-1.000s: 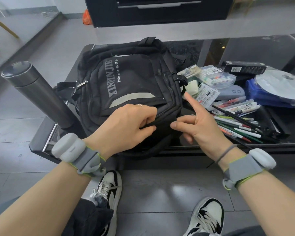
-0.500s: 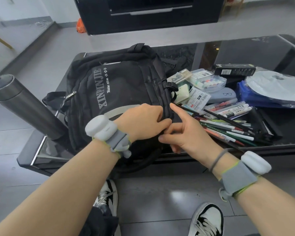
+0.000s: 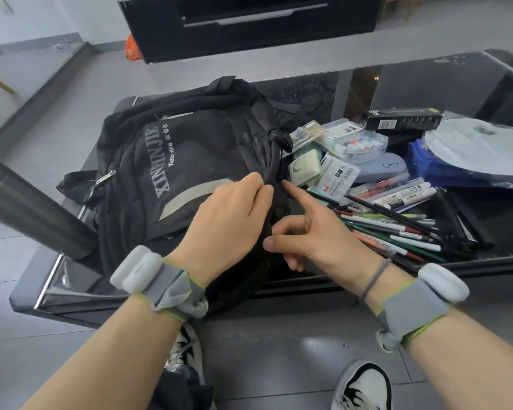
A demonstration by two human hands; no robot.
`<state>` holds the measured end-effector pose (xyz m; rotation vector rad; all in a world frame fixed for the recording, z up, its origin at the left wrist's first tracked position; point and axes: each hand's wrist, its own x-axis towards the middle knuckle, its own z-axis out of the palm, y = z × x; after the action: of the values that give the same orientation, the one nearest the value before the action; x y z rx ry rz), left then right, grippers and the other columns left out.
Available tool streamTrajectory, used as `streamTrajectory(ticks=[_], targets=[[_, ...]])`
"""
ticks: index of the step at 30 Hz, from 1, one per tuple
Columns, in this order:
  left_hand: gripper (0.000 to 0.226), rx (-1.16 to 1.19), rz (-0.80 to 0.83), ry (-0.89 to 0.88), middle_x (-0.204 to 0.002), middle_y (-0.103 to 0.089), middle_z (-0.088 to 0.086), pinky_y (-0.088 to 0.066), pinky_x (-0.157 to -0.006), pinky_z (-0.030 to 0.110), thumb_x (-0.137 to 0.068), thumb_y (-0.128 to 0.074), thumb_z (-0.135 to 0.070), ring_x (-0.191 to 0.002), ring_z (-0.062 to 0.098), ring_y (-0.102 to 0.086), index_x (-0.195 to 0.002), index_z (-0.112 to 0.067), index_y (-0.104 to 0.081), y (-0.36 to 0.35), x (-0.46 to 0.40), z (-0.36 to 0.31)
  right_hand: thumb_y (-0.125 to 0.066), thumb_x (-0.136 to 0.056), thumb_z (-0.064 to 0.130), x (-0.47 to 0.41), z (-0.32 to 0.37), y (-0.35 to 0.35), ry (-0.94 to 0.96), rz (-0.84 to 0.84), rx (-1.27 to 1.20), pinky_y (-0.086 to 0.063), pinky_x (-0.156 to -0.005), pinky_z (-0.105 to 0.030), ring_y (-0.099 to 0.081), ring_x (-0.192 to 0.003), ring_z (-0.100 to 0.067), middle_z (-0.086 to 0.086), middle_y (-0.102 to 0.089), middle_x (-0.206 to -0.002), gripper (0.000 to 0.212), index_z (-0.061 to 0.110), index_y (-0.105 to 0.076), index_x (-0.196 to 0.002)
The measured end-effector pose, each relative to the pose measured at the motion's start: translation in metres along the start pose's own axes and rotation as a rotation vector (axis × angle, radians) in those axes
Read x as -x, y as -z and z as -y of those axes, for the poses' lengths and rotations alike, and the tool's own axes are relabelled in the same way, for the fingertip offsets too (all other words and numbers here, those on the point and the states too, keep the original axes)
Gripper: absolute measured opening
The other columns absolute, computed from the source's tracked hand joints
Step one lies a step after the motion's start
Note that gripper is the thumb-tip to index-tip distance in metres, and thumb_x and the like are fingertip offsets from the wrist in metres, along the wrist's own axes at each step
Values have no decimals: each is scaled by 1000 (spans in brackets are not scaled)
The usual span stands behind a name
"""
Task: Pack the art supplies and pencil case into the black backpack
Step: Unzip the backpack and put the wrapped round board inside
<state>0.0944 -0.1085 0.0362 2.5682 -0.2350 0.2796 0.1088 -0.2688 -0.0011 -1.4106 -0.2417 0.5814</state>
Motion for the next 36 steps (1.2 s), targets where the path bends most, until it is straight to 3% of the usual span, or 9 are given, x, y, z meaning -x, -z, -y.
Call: streamTrajectory(ticks=[7, 10, 12, 15, 20, 28, 36], targets=[[36, 60, 42, 127, -64, -46, 1, -40, -64, 43, -105, -44, -30, -68, 28, -48, -72, -18, -32, -10, 5, 1, -74, -75, -11, -4, -3, 1, -44, 40, 16, -37, -40, -24, -50, -43, -20, -12, -60, -71, 102, 23, -18, -153], [30, -158, 204, 27, -78, -47, 0, -48, -71, 50, -105, -36, -37, -78, 30, -51, -80, -23, -27, -1, 19, 0, -76, -75, -8, -3, 0, 3, -10, 78, 99, -38, -44, -29, -49, -45, -22, -12, -58, -69, 73, 17, -45, -136], [33, -325, 266, 15, -85, -48, -4, -49, -73, 47, -102, -27, -53, -82, 26, -55, -85, -24, -30, 4, 34, -1, -75, -75, -9, -3, -1, 4, -1, 84, 104, -38, -45, -30, -48, -46, -21, -16, -60, -73, 68, 18, -49, -131], [35, -399, 299, -57, -85, -45, -8, -49, -72, 42, -101, -21, -57, -83, 22, -58, -86, -26, -29, 8, 43, 9, -75, -75, -8, -3, -4, 5, -2, 76, 86, -37, -43, -28, -47, -45, -21, -14, -60, -72, 69, 20, -48, -132], [28, -328, 338, -195, -77, -39, -11, -44, -66, 41, -102, -27, -50, -75, 23, -56, -85, -27, -28, 13, 37, 19, -75, -75, -9, -3, -7, 8, -12, 60, 34, -35, -41, -24, -42, -42, -18, -9, -62, -69, 77, 20, -43, -139], [30, -400, 283, -275, -74, -37, -10, -39, -55, 39, -101, -24, -50, -66, 27, -56, -85, -25, -27, 11, 38, 20, -77, -72, -7, -12, -4, 16, 6, 28, 28, -23, -43, -23, -31, -38, -15, -11, -67, -70, 69, 29, -55, -127], [28, -523, 415, -169, -95, -56, -3, -41, -71, 38, -106, -29, -48, -88, 29, -59, -92, -23, -28, 18, 32, 12, -72, -74, -12, -23, -10, 24, -10, -56, -89, -23, -39, -18, -29, -36, -11, -6, -60, -59, 87, 22, -40, -147]])
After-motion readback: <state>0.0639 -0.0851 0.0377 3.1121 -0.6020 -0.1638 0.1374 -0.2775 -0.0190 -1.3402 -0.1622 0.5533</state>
